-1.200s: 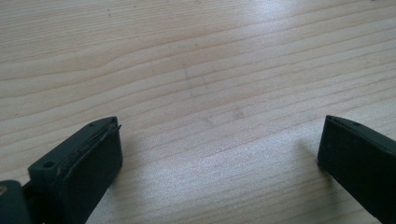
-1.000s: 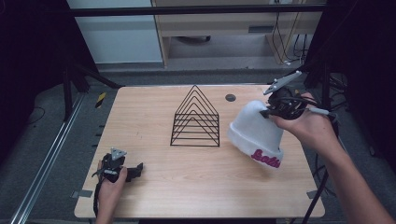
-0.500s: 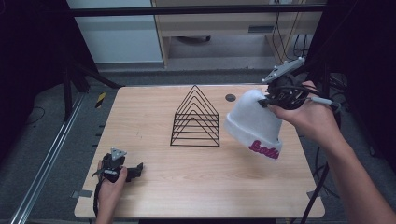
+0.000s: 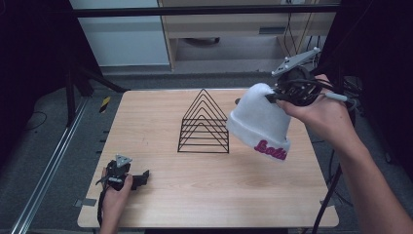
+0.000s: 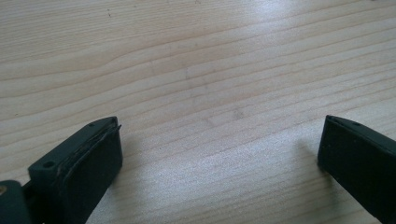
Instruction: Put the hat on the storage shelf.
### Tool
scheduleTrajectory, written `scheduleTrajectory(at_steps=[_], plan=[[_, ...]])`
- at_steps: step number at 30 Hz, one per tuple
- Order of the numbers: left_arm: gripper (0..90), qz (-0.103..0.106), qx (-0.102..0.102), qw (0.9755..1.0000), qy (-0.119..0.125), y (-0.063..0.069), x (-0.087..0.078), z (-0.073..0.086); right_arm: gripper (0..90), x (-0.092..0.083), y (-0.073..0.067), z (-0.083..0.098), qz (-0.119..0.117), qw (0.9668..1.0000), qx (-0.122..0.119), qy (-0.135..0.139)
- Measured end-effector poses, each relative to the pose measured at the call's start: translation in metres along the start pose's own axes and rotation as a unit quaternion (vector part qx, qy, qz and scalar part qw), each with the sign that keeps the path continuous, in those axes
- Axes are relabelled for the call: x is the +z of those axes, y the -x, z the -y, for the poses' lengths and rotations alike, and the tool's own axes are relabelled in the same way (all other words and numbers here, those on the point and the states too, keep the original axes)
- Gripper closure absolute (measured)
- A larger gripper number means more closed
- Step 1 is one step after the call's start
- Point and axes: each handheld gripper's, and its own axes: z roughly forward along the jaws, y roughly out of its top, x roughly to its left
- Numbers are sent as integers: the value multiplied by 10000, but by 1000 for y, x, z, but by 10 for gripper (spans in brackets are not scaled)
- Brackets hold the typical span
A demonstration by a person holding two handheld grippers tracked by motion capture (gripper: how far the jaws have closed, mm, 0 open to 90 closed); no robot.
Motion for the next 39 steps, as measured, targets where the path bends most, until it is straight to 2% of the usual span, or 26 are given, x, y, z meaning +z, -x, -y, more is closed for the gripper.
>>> scheduleTrajectory(at_steps=[23, 39], plan=[[0, -1, 5, 10000, 0, 0, 0, 0, 825, -11, -4, -13, 7, 9997, -70, 236], [0, 1, 0, 10000, -9, 0, 0, 0, 825, -19, -7, -44, 38, 9984, -139, 552]])
